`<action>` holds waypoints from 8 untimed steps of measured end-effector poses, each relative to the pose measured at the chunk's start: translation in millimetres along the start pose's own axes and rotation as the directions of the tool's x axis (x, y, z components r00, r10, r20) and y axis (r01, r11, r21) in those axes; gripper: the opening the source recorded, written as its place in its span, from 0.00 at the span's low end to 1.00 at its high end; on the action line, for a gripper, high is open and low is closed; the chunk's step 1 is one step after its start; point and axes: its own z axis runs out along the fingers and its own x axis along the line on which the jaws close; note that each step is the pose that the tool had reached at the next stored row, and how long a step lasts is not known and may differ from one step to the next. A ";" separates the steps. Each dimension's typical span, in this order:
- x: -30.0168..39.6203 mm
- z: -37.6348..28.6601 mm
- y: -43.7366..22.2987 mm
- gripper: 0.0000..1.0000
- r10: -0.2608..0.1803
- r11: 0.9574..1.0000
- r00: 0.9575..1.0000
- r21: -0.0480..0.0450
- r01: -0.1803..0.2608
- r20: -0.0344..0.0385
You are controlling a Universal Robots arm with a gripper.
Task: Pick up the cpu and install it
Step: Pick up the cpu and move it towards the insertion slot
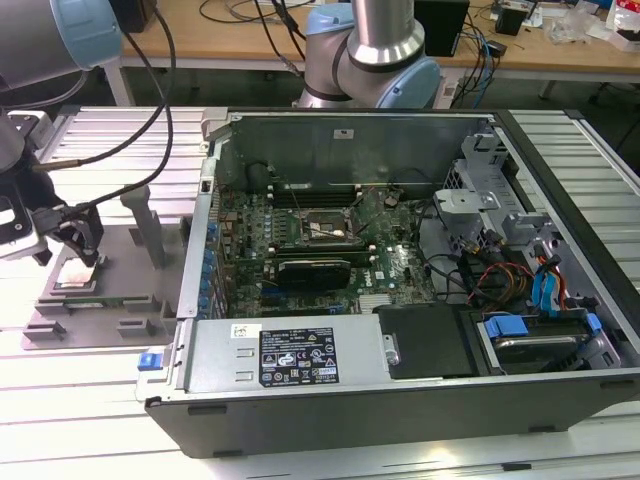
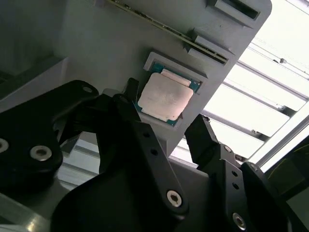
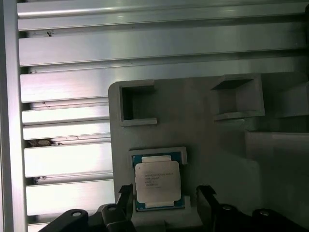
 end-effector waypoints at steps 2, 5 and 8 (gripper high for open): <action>0.0 0.3 0.0 0.66 0.000 1.000 1.000 0.000 0.000 0.000; 0.2 5.2 -0.2 0.66 -0.021 1.000 1.000 -0.001 0.021 -0.001; 0.3 12.6 -0.6 0.66 -0.054 0.999 0.999 -0.001 0.054 -0.002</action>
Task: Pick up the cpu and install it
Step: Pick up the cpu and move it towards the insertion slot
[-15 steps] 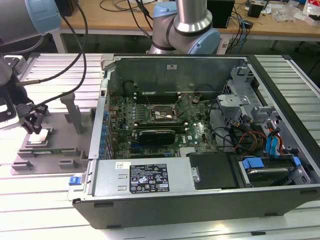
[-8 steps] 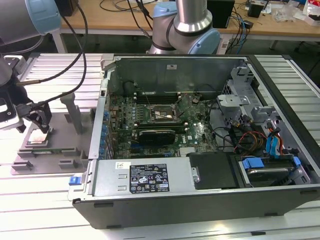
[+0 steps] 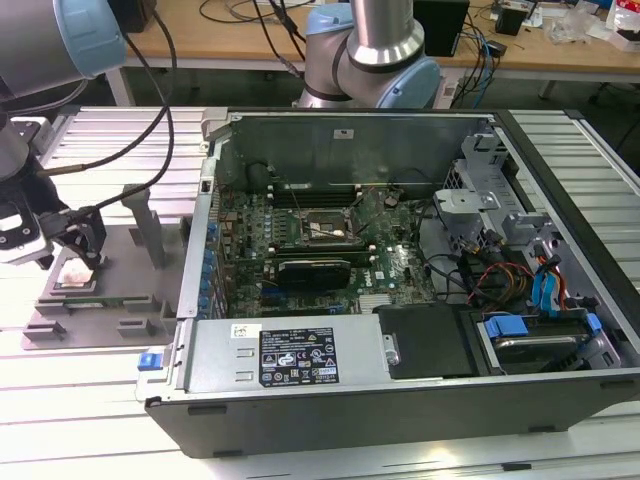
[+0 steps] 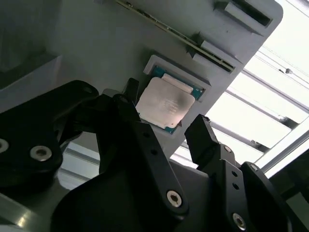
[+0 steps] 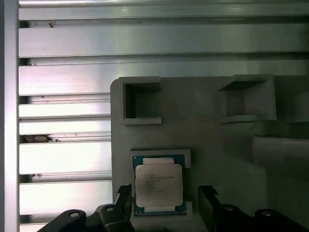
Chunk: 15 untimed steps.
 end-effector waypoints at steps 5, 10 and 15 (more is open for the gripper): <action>2.2 11.1 -0.6 0.66 -0.026 1.000 1.000 -0.001 0.026 -0.001; 2.3 15.8 -0.6 0.66 -0.032 0.999 0.999 -0.001 0.032 -0.002; 1.2 17.8 0.7 0.66 -0.039 0.999 0.999 -0.001 0.039 -0.002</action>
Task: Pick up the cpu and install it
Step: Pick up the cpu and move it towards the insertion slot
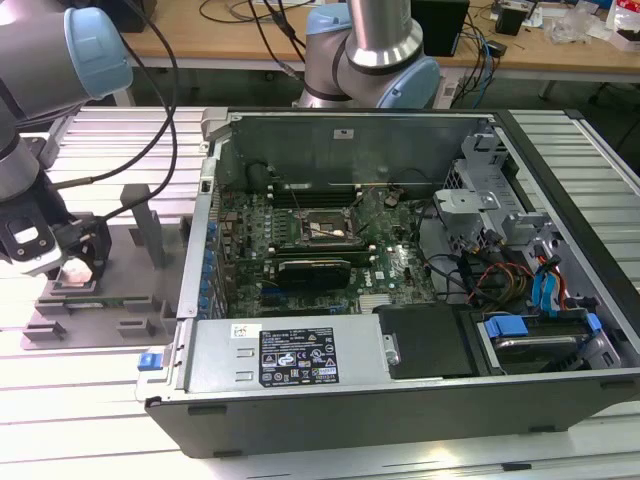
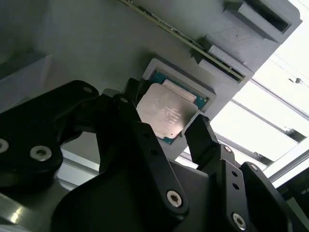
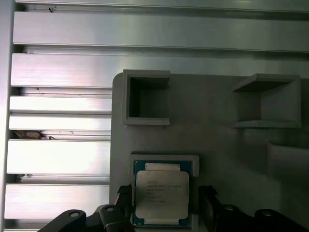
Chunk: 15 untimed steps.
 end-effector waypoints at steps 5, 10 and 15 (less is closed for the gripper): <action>0.8 2.7 2.7 0.66 0.000 1.000 1.000 0.000 0.000 0.000; 2.5 4.2 3.1 0.66 0.000 1.000 1.000 0.000 0.000 0.000; 3.8 4.8 3.8 0.66 0.000 1.000 1.000 -0.001 0.000 0.000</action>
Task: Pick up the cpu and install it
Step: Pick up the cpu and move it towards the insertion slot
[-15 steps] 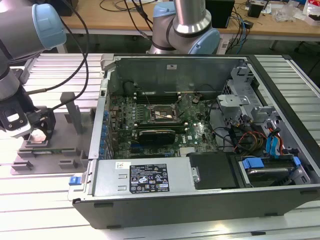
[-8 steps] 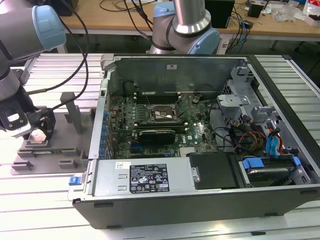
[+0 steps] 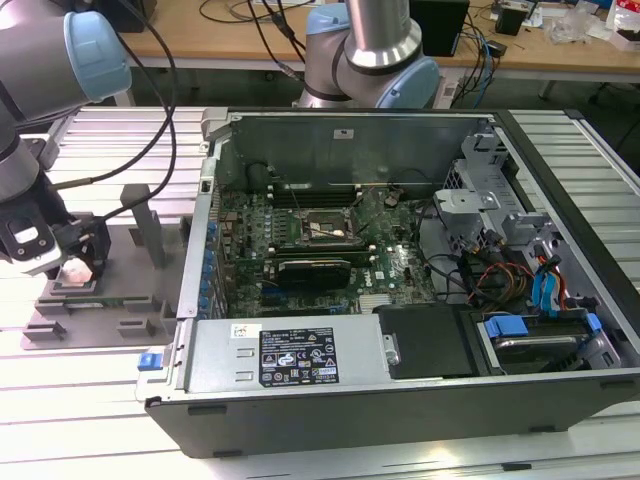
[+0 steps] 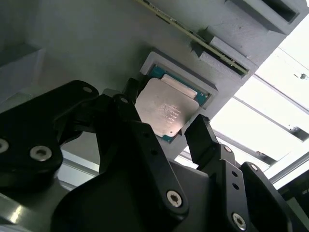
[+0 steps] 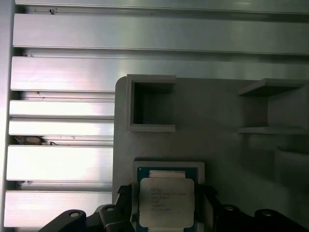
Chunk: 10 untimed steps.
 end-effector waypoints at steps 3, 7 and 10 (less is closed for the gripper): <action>0.2 0.9 -0.1 0.66 0.000 1.000 1.000 0.000 0.000 0.000; 0.2 1.3 -0.1 0.66 0.000 1.000 1.000 0.000 0.000 0.000; 0.2 1.3 -0.1 0.66 0.000 1.000 1.000 0.000 0.000 0.000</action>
